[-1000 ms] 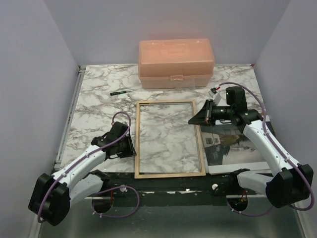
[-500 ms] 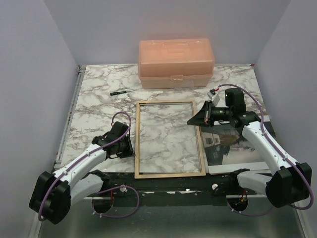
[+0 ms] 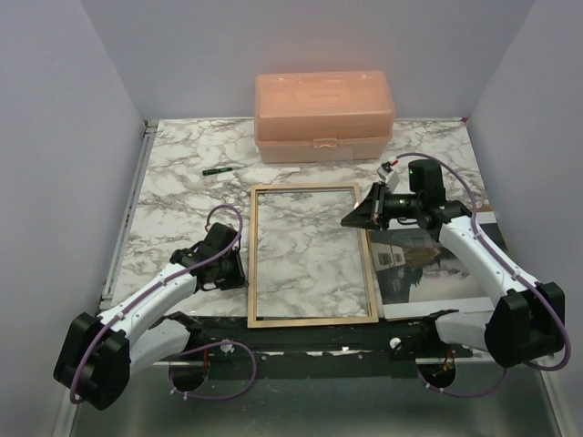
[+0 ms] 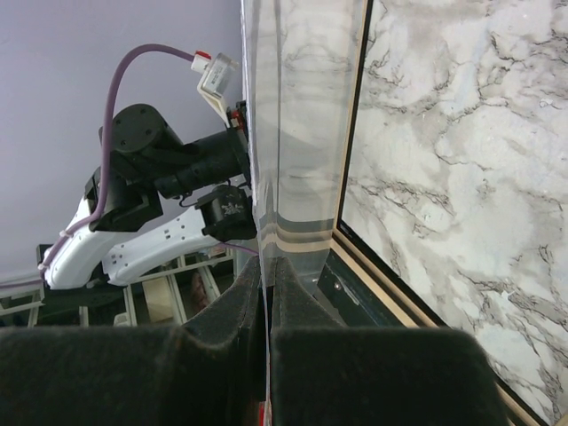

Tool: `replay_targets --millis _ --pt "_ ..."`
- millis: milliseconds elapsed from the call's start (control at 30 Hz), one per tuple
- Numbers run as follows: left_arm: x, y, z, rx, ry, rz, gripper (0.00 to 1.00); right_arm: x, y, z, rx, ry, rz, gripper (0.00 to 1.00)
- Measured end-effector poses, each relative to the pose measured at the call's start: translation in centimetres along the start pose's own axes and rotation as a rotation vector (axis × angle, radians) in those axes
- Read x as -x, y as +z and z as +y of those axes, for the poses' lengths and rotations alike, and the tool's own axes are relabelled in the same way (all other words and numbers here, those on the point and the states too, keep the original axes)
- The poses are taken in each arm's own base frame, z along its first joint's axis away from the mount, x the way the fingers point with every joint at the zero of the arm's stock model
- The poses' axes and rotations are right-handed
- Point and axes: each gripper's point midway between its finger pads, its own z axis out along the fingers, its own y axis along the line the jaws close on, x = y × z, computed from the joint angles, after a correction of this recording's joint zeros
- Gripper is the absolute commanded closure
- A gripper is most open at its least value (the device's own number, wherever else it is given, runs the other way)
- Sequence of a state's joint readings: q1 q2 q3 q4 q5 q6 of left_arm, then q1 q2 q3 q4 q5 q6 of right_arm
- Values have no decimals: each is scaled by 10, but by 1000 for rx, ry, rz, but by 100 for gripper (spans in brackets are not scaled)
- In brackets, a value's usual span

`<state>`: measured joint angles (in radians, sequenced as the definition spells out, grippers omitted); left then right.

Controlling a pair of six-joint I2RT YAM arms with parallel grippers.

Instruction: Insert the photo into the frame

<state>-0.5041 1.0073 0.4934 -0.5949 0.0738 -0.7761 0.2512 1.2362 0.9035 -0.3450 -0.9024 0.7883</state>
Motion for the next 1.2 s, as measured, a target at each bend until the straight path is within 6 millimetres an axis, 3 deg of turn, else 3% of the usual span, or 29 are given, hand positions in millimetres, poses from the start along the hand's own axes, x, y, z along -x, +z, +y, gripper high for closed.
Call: replay_targets --millis 767,1200 --pt "0 0 1 10 -1 -4 78 12 21 -12 13 39 24 100" --pt "0 0 0 10 0 -4 78 8 39 -16 17 40 63 100"
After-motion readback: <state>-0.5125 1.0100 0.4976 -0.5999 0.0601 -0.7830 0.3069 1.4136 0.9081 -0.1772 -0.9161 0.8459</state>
